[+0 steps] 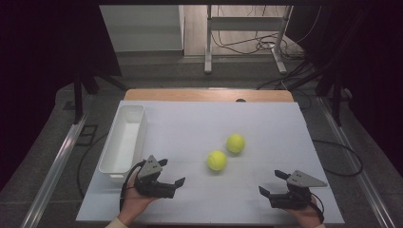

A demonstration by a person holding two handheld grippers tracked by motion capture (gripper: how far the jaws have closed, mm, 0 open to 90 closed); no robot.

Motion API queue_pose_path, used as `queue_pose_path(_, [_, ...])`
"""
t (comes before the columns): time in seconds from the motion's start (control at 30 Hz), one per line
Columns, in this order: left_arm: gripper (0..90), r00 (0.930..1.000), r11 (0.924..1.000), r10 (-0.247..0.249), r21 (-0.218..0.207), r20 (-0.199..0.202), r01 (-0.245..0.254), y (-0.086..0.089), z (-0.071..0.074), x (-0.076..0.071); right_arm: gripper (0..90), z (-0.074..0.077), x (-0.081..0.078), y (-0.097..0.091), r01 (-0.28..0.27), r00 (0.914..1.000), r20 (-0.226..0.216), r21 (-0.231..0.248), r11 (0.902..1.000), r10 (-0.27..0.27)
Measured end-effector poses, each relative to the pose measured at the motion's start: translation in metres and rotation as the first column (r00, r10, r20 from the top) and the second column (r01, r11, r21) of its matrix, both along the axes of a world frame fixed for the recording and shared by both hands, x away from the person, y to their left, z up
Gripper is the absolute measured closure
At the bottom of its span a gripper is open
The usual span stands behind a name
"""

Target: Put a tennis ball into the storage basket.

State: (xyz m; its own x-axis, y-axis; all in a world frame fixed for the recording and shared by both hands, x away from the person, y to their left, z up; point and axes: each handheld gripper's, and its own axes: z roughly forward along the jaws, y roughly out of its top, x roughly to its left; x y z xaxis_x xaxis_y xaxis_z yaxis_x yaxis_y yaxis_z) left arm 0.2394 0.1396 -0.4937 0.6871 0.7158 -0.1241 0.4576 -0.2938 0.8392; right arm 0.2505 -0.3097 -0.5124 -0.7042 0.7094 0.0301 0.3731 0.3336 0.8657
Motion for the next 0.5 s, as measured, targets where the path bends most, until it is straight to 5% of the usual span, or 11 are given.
queue_pose_path(0.5, [8.4,0.9996,0.9994,-0.026,-0.025,-0.012,0.025,-0.012,0.010,0.015,11.5,-0.001,0.000,0.000,0.001,1.0000,0.001,-0.003,1.0000,-0.001])
